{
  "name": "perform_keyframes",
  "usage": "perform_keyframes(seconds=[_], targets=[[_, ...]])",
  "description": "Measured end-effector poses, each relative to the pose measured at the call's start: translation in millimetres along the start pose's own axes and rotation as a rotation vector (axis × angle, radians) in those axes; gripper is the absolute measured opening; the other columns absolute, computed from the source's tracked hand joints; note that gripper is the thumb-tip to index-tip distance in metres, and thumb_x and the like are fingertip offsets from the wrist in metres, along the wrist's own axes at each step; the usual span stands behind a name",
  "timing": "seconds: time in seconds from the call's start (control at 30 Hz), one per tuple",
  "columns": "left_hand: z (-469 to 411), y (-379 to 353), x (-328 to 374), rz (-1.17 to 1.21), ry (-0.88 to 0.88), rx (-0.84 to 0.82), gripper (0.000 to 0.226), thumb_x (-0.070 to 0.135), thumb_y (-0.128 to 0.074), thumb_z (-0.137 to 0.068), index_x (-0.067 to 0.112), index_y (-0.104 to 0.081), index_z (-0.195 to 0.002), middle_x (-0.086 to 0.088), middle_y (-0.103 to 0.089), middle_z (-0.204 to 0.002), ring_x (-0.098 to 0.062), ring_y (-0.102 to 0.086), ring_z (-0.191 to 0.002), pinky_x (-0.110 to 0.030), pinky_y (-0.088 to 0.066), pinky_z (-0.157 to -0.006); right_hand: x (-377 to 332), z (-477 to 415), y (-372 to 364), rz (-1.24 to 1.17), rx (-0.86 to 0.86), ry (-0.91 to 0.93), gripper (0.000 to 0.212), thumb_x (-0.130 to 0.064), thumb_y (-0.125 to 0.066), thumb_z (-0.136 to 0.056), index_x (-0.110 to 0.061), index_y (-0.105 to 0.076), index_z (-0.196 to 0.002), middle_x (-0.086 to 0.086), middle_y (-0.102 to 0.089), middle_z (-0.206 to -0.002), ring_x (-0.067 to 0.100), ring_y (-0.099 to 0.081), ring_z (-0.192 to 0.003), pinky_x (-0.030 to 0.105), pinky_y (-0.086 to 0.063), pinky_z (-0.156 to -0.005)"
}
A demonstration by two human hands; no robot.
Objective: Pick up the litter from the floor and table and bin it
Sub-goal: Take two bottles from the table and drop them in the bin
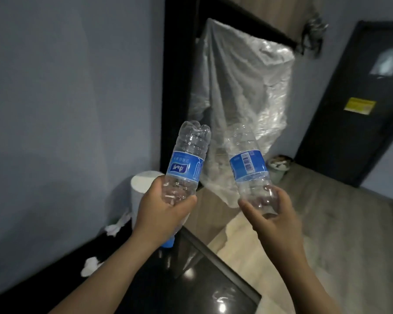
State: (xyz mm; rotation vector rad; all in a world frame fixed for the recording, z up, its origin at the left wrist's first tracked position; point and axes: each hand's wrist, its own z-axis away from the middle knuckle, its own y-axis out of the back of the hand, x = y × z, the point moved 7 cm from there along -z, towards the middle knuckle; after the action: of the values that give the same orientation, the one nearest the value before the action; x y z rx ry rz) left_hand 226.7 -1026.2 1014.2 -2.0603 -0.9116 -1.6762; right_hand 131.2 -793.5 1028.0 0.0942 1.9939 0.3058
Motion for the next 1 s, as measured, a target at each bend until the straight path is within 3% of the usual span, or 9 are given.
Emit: perform_keyframes(seconds=[0.17,0.3,0.4,0.5,0.63,0.77,0.83,0.9,1.0], targets=[[1.2,-108.3,51.6,0.058,-0.071,-0.116,0.053,0.05,-0.07,-0.047,0.028,-0.061,-0.094,0.012,-0.071,-0.082,0.004,-0.065,-0.071,-0.017,-0.046,-0.063,3.6,-16.6,112.8,0.021,0.155,0.006,0.05,-0.053,-0.078,-0.065,-0.045,-0.052,-0.107,-0.023,-0.066,-0.094,0.005,-0.065,-0.07,0.027,-0.049,-0.057],[15.9,-204.9,96.4,0.146,-0.114,-0.212,0.057,0.049,-0.071,-0.045,0.029,-0.059,-0.097,0.005,-0.072,-0.088,-0.007,-0.068,-0.077,-0.026,-0.051,-0.07,10.4,-24.7,212.6,0.048,0.269,0.036,0.056,-0.059,-0.075,-0.06,-0.046,-0.051,-0.11,-0.02,-0.066,-0.097,0.007,-0.067,-0.076,0.025,-0.05,-0.058],[32.9,-271.7,123.4,0.233,-0.135,-0.277,0.053,0.049,-0.073,-0.044,0.035,-0.059,-0.093,0.009,-0.073,-0.087,-0.008,-0.07,-0.079,-0.025,-0.052,-0.069,17.5,-27.2,279.2,0.082,0.325,0.051,0.052,-0.059,-0.073,-0.061,-0.052,-0.047,-0.106,-0.029,-0.063,-0.098,0.003,-0.066,-0.078,0.025,-0.052,-0.061],[51.1,-332.5,140.1,0.302,-0.13,-0.333,0.051,0.048,-0.075,-0.046,0.038,-0.06,-0.094,0.012,-0.073,-0.09,-0.009,-0.071,-0.08,-0.037,-0.057,-0.075,27.9,-23.0,338.8,0.122,0.395,0.053,0.05,-0.059,-0.071,-0.062,-0.053,-0.046,-0.105,-0.019,-0.064,-0.094,0.009,-0.066,-0.078,0.034,-0.056,-0.065],[75.9,-404.2,158.1,0.381,-0.124,-0.423,0.048,0.043,-0.079,-0.053,0.041,-0.062,-0.097,0.005,-0.073,-0.092,-0.019,-0.071,-0.085,-0.053,-0.057,-0.081,42.6,-17.7,404.3,0.14,0.496,0.04,0.048,-0.061,-0.069,-0.059,-0.052,-0.047,-0.1,-0.016,-0.065,-0.092,0.01,-0.066,-0.076,0.032,-0.055,-0.064],[90.4,-462.5,173.3,0.374,-0.163,-0.515,0.048,0.046,-0.077,-0.05,0.038,-0.063,-0.095,0.012,-0.073,-0.089,-0.009,-0.071,-0.079,-0.035,-0.057,-0.073,60.3,-21.3,447.5,0.172,0.548,0.026,0.05,-0.062,-0.069,-0.059,-0.052,-0.046,-0.102,-0.036,-0.061,-0.09,0.0,-0.065,-0.083,0.038,-0.059,-0.07],[94.5,-488.8,176.3,0.359,-0.17,-0.571,0.046,0.04,-0.078,-0.055,0.033,-0.062,-0.098,0.015,-0.073,-0.088,-0.004,-0.07,-0.078,-0.027,-0.054,-0.069,68.7,-24.5,463.5,0.186,0.561,0.025,0.048,-0.063,-0.068,-0.059,-0.06,-0.044,-0.101,-0.045,-0.056,-0.093,-0.006,-0.062,-0.087,0.037,-0.058,-0.072],[94.1,-512.5,176.6,0.354,-0.166,-0.616,0.044,0.035,-0.076,-0.058,0.03,-0.062,-0.099,0.016,-0.073,-0.089,-0.002,-0.069,-0.079,-0.022,-0.051,-0.068,78.0,-30.0,476.4,0.199,0.569,0.016,0.047,-0.065,-0.068,-0.059,-0.071,-0.041,-0.096,-0.046,-0.055,-0.095,-0.006,-0.063,-0.087,0.034,-0.057,-0.071],[80.5,-547.8,174.4,0.366,-0.155,-0.658,0.043,0.032,-0.075,-0.058,0.027,-0.062,-0.099,0.013,-0.073,-0.089,-0.003,-0.069,-0.078,-0.022,-0.05,-0.068,95.9,-47.5,493.8,0.212,0.582,0.007,0.048,-0.065,-0.069,-0.06,-0.07,-0.041,-0.098,-0.046,-0.055,-0.098,-0.01,-0.062,-0.088,0.027,-0.055,-0.069]])
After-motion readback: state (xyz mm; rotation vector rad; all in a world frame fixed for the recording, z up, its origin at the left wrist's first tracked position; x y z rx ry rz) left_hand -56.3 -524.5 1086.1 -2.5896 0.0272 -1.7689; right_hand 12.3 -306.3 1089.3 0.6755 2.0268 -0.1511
